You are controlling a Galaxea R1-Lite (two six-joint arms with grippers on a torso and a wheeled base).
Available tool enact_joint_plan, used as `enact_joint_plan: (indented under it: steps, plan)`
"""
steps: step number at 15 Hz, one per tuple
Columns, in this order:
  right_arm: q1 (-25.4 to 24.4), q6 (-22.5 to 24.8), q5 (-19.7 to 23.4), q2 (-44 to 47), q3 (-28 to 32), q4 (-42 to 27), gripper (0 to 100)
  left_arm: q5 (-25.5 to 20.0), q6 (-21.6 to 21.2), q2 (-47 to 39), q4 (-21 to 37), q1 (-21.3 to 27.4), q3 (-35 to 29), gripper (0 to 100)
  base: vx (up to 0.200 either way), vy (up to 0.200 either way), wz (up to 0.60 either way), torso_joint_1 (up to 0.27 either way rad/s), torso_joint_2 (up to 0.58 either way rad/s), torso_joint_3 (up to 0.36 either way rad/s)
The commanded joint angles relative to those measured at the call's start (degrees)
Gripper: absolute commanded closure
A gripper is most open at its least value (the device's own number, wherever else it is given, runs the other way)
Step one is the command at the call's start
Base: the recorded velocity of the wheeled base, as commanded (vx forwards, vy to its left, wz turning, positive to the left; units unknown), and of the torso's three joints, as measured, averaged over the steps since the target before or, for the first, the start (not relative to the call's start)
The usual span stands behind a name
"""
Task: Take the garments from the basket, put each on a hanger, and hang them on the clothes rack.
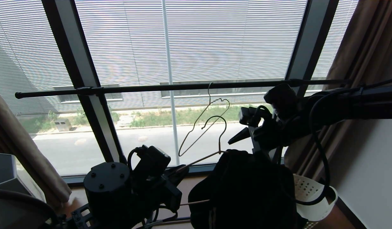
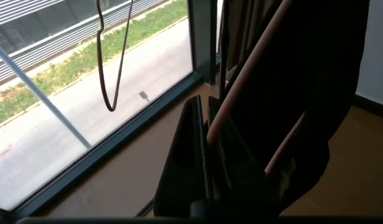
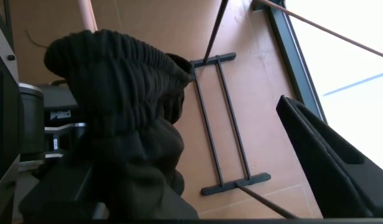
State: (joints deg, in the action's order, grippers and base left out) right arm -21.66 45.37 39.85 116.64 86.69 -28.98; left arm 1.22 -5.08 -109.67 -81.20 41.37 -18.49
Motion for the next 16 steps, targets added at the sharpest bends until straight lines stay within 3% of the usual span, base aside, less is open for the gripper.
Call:
enact_joint_plan:
  steps: [1, 11, 12, 16]
  plan:
    - [-0.05, 0.07, -0.04, -0.01, -0.29, -0.11, 100, 0.01, -0.01, -0.02, -0.01, 0.02, 0.04, 100, 0.0, 0.0, 0.0, 0.0, 0.0, 0.0]
    - [-0.05, 0.24, 0.05, -2.38, -2.84, -0.38, 100, -2.01, -0.81, -0.37, -0.8, -0.07, 0.74, 100, 0.0, 0.0, 0.0, 0.0, 0.0, 0.0]
    - [-0.05, 0.24, 0.05, -2.47, -2.84, -0.38, 100, -2.01, -0.81, -0.37, -0.8, -0.07, 0.74, 0, 0.0, 0.0, 0.0, 0.0, 0.0, 0.0]
    - [-1.19, -0.02, -0.21, -3.0, -4.16, -0.38, 100, -2.89, 0.16, 0.07, -2.47, -0.33, 1.35, 0, 0.0, 0.0, 0.0, 0.0, 0.0, 0.0]
